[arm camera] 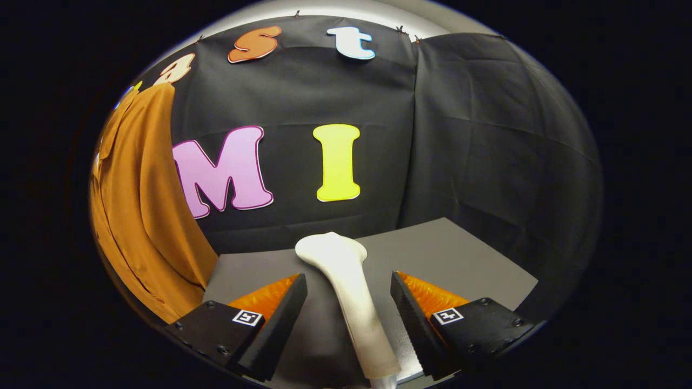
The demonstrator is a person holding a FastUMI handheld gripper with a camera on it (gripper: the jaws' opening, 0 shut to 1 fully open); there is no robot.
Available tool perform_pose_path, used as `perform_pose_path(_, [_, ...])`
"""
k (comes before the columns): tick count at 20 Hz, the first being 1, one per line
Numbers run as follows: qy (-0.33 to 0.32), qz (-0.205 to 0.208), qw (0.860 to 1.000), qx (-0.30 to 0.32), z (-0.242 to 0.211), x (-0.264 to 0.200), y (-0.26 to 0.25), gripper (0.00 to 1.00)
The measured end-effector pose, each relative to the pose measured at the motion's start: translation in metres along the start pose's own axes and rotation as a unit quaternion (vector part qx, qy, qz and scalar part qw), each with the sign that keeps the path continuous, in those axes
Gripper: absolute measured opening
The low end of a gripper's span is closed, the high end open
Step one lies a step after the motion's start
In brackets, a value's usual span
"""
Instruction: Iron the clothes twice with a garment steamer, once on the left side and once on the right side.
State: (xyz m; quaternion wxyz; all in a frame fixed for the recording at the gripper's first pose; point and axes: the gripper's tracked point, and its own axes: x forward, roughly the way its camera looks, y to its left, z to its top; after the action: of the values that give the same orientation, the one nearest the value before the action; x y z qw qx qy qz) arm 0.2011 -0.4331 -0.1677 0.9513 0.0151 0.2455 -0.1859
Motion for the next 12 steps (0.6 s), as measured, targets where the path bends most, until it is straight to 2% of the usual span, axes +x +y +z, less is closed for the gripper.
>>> perform_pose_path(8, [0.083, -0.010, 0.996, -0.001, -0.032, 0.022, -0.009, 0.98])
perform_pose_path(11, [0.109, -0.010, 0.994, -0.001, -0.045, 0.031, -0.010, 0.88])
perform_pose_path(12, [0.117, -0.010, 0.993, 0.000, -0.048, 0.032, -0.009, 0.80])
